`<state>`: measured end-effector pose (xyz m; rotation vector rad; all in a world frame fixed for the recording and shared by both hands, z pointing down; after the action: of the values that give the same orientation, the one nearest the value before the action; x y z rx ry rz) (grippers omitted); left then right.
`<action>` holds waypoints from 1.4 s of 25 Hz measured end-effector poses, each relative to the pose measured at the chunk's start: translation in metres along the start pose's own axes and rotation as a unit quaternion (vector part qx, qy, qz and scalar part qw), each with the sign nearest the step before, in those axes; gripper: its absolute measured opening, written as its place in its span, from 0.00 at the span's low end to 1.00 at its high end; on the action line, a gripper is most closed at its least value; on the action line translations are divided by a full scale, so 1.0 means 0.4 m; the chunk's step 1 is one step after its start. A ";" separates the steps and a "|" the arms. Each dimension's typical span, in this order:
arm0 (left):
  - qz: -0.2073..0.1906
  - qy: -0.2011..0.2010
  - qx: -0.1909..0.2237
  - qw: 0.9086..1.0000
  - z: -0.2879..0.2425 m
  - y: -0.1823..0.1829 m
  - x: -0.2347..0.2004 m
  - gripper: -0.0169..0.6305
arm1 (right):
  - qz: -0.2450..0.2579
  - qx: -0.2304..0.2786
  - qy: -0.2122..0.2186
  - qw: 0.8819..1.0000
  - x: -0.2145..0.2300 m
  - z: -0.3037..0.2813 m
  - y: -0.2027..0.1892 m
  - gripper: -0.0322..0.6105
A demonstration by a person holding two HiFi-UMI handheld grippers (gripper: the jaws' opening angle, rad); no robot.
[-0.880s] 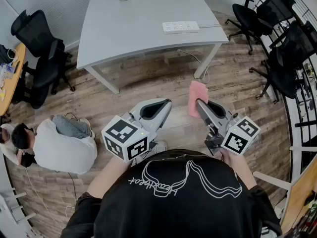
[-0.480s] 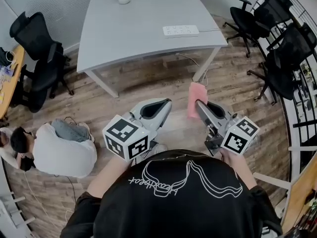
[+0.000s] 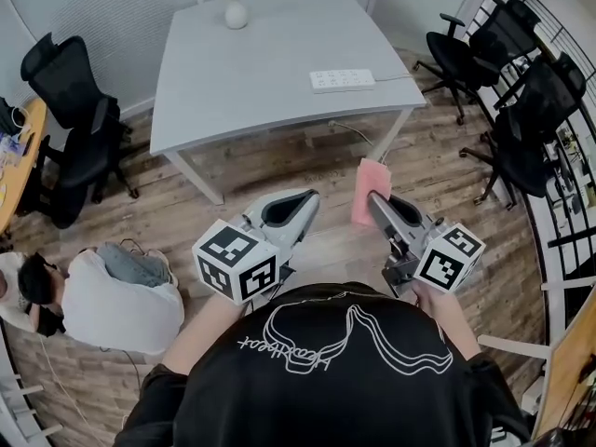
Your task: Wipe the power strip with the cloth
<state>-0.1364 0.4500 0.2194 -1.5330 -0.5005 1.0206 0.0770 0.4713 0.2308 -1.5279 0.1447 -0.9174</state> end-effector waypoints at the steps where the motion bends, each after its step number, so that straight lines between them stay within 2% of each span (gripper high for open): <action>1: 0.002 0.000 0.001 1.000 0.006 0.010 -0.015 0.05 | 0.001 -0.001 -0.004 1.000 -0.006 -0.016 0.001 0.10; 6: 0.010 0.007 -0.002 1.000 0.006 0.008 -0.035 0.05 | -0.004 -0.005 -0.037 0.999 0.013 -0.028 0.002 0.10; 13: 0.026 0.019 -0.009 0.999 -0.065 0.002 -0.108 0.05 | -0.024 -0.006 -0.034 0.999 0.109 -0.087 0.008 0.10; 20: 0.022 0.033 -0.023 0.999 -0.210 0.002 -0.237 0.05 | -0.053 -0.019 -0.029 0.998 0.299 -0.217 0.032 0.10; 24: 0.039 0.035 -0.027 0.998 -0.319 0.016 -0.350 0.05 | -0.057 -0.029 -0.023 0.998 0.419 -0.336 0.065 0.10; 28: 0.041 0.050 -0.035 0.997 -0.447 0.031 -0.468 0.05 | -0.047 -0.047 -0.010 0.998 0.544 -0.445 0.095 0.10; 35: 0.034 0.063 -0.054 0.996 -0.615 0.051 -0.590 0.05 | -0.084 -0.057 0.024 0.995 0.705 -0.573 0.144 0.10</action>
<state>-0.0640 0.1194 0.2644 -1.7093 -0.4237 0.9534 0.1502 0.1149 0.2840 -1.6424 0.1055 -1.0946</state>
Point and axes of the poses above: the fingertips, and each gripper's own axes: z backward along the fingers, x to its right, y out of its top, the point moved 8 cm from there along z, backward along the fingers, and after that the axes turned 12 degrees about x, right-handed, at the moved point
